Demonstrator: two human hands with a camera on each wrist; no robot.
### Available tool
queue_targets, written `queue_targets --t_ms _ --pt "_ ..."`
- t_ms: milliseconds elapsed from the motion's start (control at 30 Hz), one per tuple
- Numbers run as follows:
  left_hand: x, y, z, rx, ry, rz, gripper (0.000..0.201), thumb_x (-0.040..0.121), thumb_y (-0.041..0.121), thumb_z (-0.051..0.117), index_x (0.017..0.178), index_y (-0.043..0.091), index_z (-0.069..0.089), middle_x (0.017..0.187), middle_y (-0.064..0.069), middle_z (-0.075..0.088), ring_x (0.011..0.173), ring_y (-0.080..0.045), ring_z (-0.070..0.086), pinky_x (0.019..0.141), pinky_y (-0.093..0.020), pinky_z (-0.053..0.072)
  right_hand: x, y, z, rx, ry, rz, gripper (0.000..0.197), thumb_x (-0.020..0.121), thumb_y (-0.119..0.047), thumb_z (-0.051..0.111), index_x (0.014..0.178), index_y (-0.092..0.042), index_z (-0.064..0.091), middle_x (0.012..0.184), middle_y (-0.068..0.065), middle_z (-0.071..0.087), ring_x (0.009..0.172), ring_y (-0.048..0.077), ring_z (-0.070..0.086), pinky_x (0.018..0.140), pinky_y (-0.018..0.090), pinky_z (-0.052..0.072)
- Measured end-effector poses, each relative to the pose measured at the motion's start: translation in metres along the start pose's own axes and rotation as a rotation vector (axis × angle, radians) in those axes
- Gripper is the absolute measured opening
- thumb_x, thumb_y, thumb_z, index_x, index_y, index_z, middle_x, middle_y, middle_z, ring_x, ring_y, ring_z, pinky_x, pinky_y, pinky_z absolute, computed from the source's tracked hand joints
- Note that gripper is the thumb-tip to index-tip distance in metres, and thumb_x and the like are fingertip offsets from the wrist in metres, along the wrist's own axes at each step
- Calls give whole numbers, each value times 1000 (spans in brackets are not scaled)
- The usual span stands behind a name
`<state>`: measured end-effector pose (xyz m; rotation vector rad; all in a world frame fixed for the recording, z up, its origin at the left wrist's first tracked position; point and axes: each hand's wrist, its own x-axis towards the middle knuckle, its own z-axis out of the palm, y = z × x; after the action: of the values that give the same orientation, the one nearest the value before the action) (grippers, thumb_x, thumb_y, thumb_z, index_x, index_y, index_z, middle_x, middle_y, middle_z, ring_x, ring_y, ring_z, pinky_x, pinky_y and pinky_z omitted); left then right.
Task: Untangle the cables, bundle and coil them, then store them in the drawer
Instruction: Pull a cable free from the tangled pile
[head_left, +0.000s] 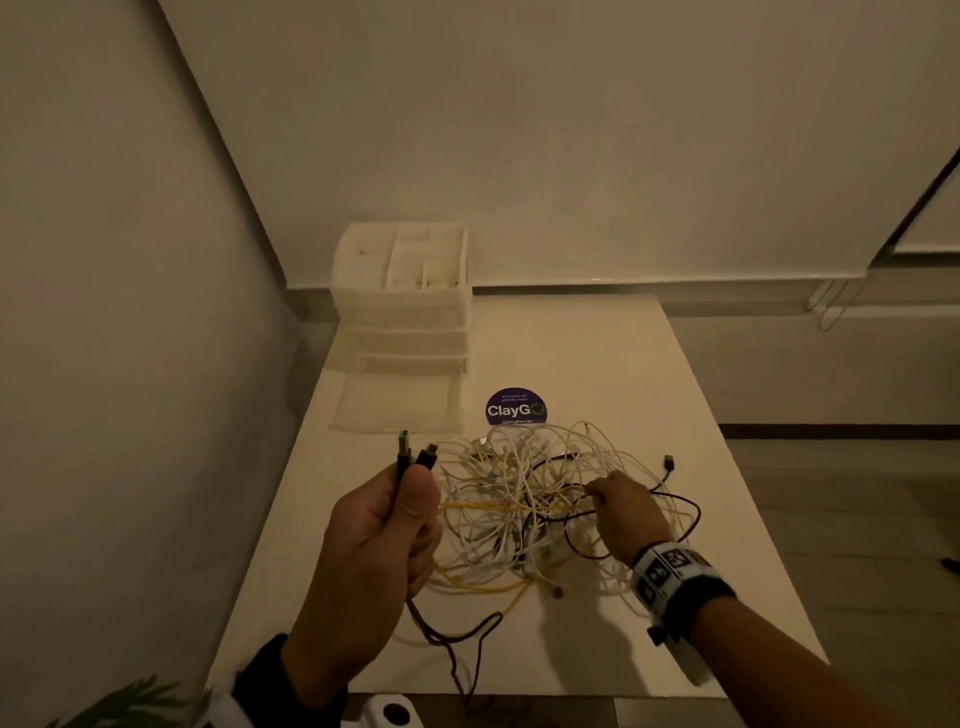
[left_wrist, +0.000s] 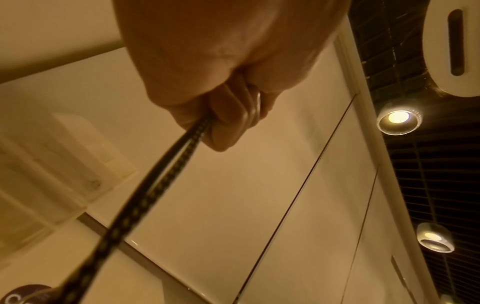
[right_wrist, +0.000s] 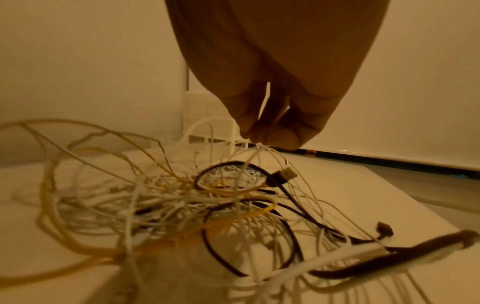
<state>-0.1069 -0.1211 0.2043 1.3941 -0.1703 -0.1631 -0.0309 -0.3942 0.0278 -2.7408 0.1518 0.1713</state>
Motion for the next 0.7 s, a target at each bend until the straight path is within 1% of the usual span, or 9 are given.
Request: queue_targets --t_ms 100,167,267,333,400,467,567,633,700 --pt "4 -3 3 13 51 -3 59 71 71 63 60 17 44 49 8 28 41 -10 18 40 -17 21 28 4 2 -199 -118 -62 29 93 -10 46 115 -18 63 114 5 55 106 26 56 85 36 49" --pt "7 -3 3 16 99 2 61 71 71 63 59 14 42 49 7 27 40 -10 18 40 -17 21 37 5 3 -335 -215 -22 24 94 -17 47 115 -16 58 120 7 52 112 27 53 87 38 49" --pt "9 -3 -2 -9 192 16 63 70 70 65 60 12 41 50 4 26 41 -10 17 40 -16 22 45 6 6 -475 -335 42 29 96 -27 42 121 -17 53 123 6 54 114 27 53 92 38 47" --pt "10 -4 -4 -26 240 26 66 69 71 66 60 10 40 51 2 24 41 -11 17 40 -16 21 47 5 10 -559 -371 42 30 96 -28 40 122 -20 53 124 5 56 116 27 52 96 40 44" --pt "9 -5 -4 -33 272 38 68 68 71 66 60 9 39 51 1 24 41 -11 16 40 -16 21 49 3 11 -592 -371 37 31 95 -30 39 122 -22 53 126 4 54 120 28 46 100 44 38" --pt "9 -5 -4 -34 290 48 70 69 71 66 61 7 38 51 0 23 41 -11 16 40 -16 21 52 0 5 -491 -300 44 28 96 -35 40 117 -25 54 126 3 50 121 29 41 98 48 36" --pt "9 -6 -3 -30 313 57 75 68 72 66 63 3 36 50 2 23 41 -11 15 40 -17 21 60 -4 -20 -37 -27 75 16 95 -38 51 100 -26 60 119 4 46 111 33 39 86 45 41" --pt "11 -6 -1 -29 315 58 75 68 73 66 63 3 37 50 3 23 41 -11 15 40 -17 21 66 -11 -44 289 145 43 13 91 -36 60 87 -24 60 111 8 53 106 34 46 81 41 40" --pt "14 -6 2 -17 308 63 74 67 73 65 63 5 38 50 3 23 42 -11 16 40 -17 22 69 -26 -70 547 255 -31 15 89 -29 64 81 -17 60 91 6 60 91 26 55 76 34 40"
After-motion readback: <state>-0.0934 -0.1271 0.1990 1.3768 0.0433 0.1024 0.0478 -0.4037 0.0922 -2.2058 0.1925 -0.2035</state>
